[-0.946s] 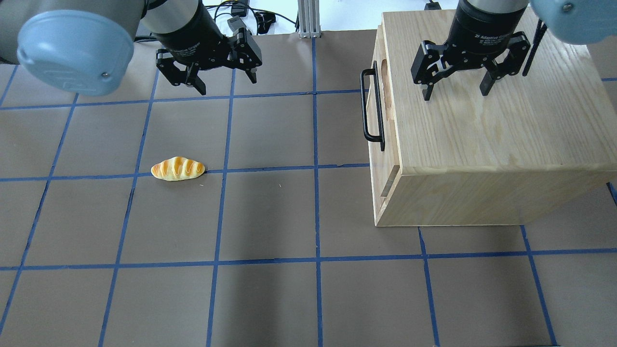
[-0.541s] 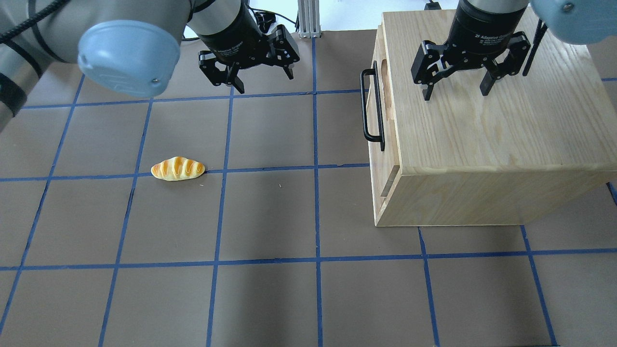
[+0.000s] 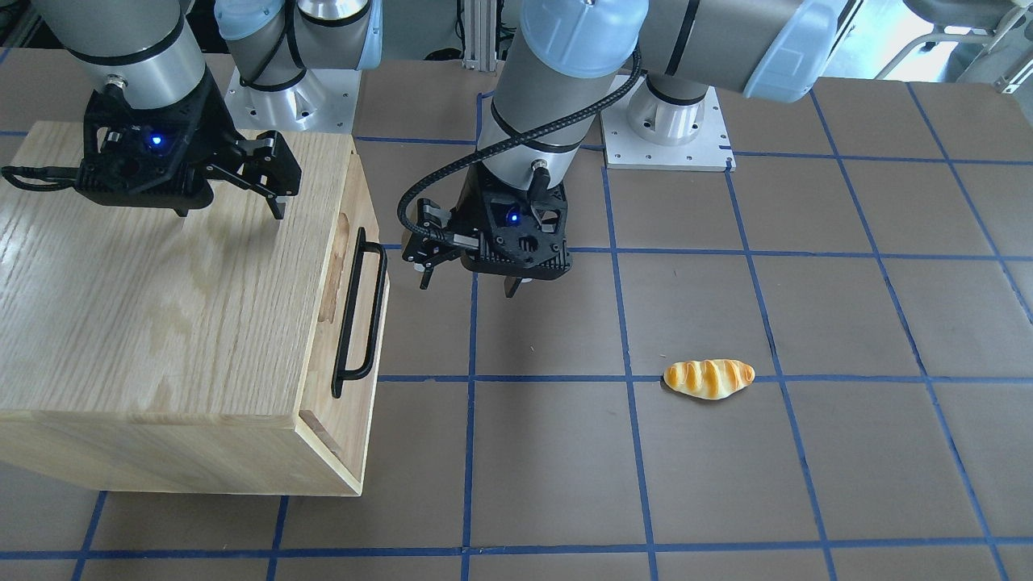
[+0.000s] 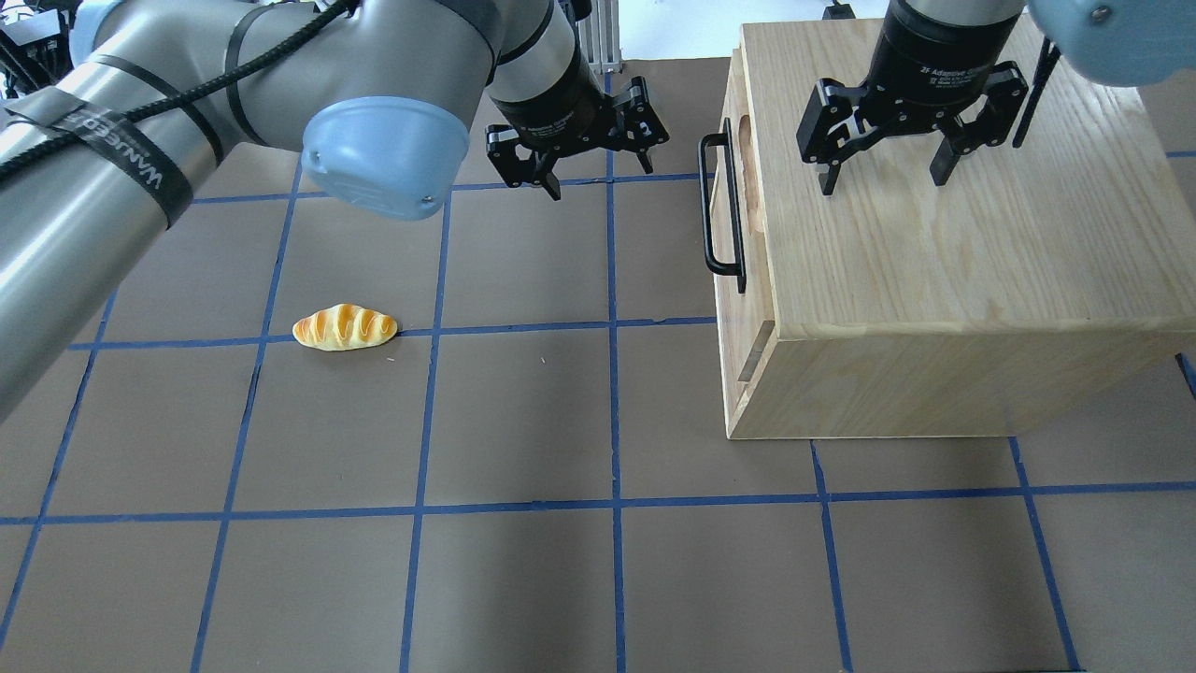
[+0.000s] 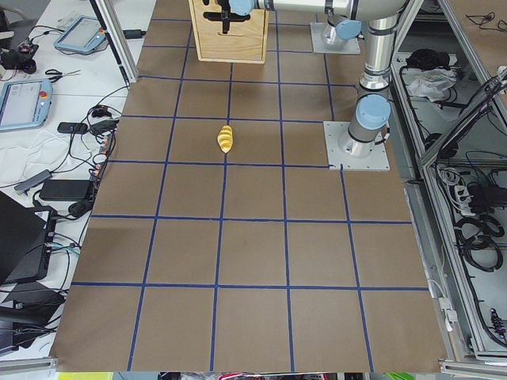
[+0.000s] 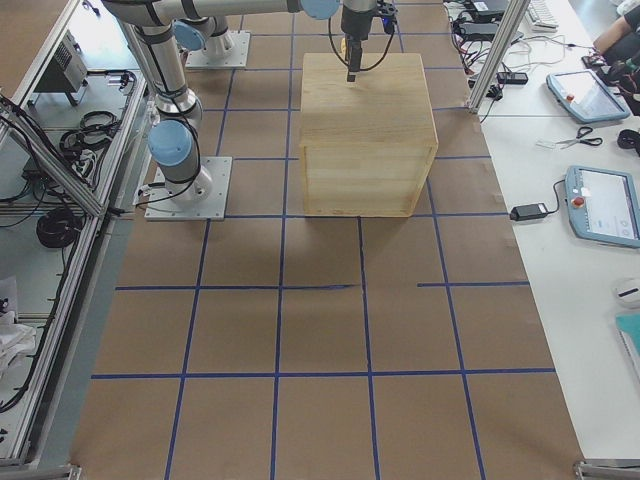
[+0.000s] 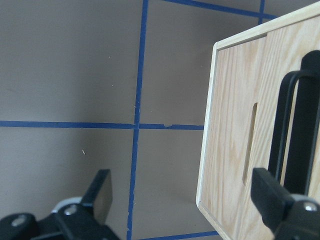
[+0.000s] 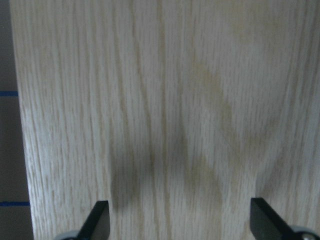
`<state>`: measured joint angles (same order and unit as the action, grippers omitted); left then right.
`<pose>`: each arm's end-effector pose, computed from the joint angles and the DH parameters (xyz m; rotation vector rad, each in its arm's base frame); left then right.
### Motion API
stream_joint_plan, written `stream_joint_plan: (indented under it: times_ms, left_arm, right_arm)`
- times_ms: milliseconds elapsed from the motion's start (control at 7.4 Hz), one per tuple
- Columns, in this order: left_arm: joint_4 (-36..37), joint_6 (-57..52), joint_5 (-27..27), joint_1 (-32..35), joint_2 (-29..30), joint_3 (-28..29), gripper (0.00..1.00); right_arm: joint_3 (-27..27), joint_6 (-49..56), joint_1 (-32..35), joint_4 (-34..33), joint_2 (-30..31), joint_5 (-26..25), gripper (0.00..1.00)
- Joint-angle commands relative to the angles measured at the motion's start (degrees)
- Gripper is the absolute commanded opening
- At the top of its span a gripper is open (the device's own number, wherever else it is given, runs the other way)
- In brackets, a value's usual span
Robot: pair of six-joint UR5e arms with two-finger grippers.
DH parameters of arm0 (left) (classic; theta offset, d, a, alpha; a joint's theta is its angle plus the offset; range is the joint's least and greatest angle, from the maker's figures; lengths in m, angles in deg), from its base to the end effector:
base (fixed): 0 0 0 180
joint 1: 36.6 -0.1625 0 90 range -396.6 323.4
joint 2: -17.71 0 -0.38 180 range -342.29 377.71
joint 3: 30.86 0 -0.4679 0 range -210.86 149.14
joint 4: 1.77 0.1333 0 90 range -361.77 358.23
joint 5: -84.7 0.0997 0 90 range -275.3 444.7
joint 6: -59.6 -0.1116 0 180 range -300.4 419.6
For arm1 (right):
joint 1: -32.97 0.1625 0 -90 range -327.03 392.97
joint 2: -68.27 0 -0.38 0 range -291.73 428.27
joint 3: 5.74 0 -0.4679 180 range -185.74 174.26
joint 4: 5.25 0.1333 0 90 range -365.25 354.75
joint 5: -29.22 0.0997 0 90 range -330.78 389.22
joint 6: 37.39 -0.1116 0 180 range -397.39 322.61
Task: Open upper drawer
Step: 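Move the left gripper across toward the black drawer handle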
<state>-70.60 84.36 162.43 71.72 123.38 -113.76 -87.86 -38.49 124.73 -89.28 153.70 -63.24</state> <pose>-0.3648 -0.6023 0.3740 0.1266 -2.8544 0.1806 0.1466 -0.5876 0.4523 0.0194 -3.0967 -0.0702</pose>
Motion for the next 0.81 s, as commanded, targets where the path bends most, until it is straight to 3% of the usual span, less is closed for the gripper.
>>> stream_joint_plan:
  times_ms: [0, 676]
  left_arm:
    - [2.64, 3.61, -3.08, 2.24, 2.25, 0.02, 1.00]
    - [4.67, 4.06, -3.64, 3.12, 4.46, 0.02, 1.00]
  right_arm:
    - [0.03, -0.05, 0.00, 0.00, 0.00, 0.00, 1.00]
    - [0.03, 0.04, 0.00, 0.00, 0.00, 0.00, 1.00]
